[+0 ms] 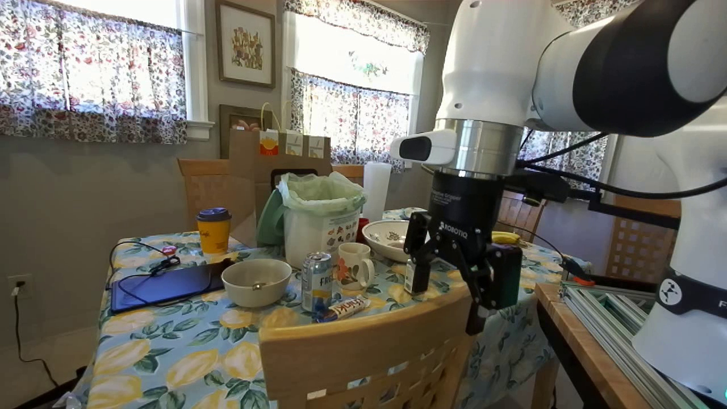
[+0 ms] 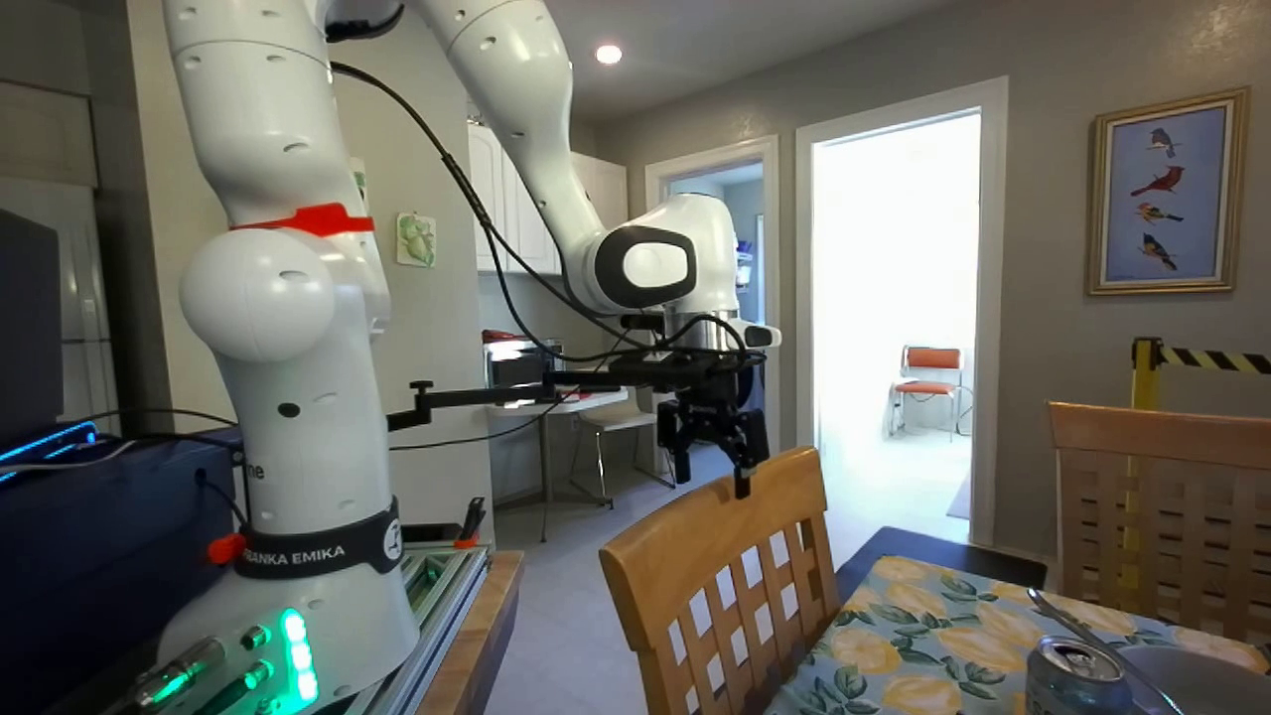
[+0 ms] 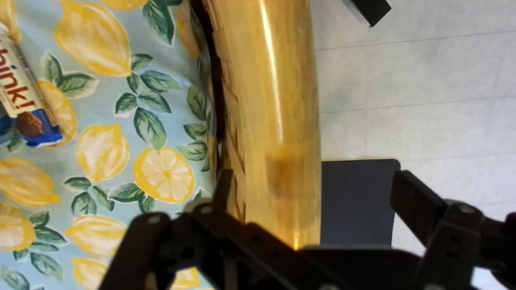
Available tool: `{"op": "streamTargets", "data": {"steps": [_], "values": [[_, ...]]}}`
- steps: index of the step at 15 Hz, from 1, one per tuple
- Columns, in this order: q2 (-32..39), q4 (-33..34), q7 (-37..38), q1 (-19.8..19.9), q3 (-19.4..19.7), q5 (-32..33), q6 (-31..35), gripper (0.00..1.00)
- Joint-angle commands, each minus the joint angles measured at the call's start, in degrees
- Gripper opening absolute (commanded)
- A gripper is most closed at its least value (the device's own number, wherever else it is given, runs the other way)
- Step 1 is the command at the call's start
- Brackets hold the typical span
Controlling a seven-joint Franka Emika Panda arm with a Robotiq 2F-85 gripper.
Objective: Pull out the chair
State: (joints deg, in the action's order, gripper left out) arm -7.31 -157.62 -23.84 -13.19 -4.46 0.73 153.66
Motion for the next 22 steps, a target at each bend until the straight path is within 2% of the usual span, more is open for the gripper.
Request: {"op": "streamTargets", "data": {"steps": [1,2,10,14,22], "values": [[2.44,0.04,2.02,1.25,-1.07,1.63,3.66,0.9],[2.88,0.04,1.94,1.27,-1.15,1.45,4.61,0.74],[2.81,0.14,0.88,1.82,-1.05,-0.44,7.02,0.12],[2.97,0.14,0.75,1.93,-1.03,-0.41,7.07,0.09],[0.68,0.34,-10.39,-2.34,-1.51,-17.85,2.88,0.09]]}}
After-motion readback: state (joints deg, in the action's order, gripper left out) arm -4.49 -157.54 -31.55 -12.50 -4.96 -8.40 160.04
